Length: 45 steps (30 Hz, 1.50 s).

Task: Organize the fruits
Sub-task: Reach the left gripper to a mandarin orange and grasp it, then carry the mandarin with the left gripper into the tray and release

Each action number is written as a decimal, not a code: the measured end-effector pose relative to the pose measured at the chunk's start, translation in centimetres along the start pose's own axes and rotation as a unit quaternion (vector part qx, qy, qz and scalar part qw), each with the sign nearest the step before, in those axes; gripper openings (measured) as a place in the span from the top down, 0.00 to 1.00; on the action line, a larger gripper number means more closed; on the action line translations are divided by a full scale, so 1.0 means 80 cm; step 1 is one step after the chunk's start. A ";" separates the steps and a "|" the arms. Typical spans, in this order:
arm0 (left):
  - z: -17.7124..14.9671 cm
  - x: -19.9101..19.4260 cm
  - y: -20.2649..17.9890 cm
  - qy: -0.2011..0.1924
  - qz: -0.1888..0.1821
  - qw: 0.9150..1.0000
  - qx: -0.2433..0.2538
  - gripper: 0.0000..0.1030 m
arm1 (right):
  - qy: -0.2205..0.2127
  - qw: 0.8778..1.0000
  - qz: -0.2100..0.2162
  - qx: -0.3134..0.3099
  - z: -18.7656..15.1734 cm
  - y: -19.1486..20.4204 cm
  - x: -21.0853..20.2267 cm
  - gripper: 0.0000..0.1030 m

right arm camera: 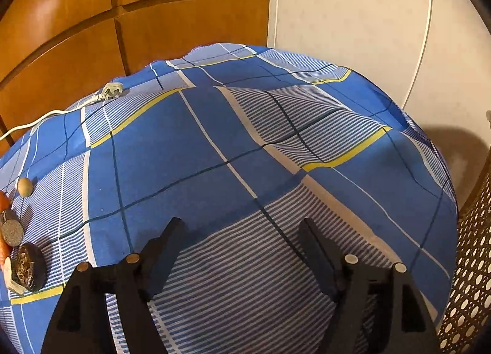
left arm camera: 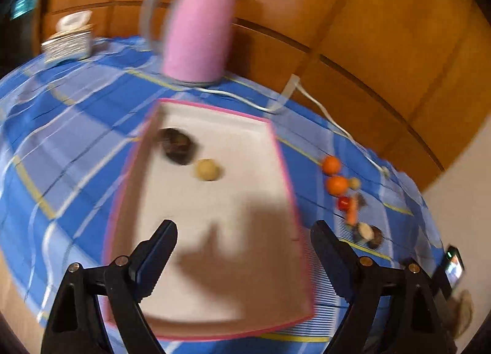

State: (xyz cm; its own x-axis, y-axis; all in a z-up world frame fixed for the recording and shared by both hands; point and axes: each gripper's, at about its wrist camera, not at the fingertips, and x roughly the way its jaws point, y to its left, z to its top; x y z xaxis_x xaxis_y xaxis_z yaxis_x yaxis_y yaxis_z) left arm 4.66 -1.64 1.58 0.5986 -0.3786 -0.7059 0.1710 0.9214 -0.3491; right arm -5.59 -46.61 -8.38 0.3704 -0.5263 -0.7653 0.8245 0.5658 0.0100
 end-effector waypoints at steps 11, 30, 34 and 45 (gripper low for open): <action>0.055 0.100 -0.123 0.081 -0.093 0.989 0.076 0.36 | -0.001 1.000 -0.004 -0.004 0.005 0.010 0.002 0.22; 0.072 0.250 -0.166 0.155 -0.073 0.985 0.000 0.46 | -0.003 1.000 -0.005 -0.003 0.006 0.011 0.003 0.21; 0.069 0.267 -0.172 0.155 -0.072 0.985 -0.004 0.51 | -0.003 1.000 -0.006 -0.004 0.006 0.011 0.004 0.21; 0.064 0.259 -0.173 0.137 -0.085 0.986 0.033 0.61 | -0.003 1.000 -0.008 -0.006 0.006 0.011 0.004 0.21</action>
State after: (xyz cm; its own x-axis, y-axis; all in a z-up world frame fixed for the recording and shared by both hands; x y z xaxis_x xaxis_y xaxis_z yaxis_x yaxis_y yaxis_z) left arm 18.73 -21.75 -5.06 0.3239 -0.5294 -0.7841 0.3069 0.8428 -0.4422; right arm -4.54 -46.59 -8.33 0.3609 -0.5392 -0.7609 0.8247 0.5655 -0.0096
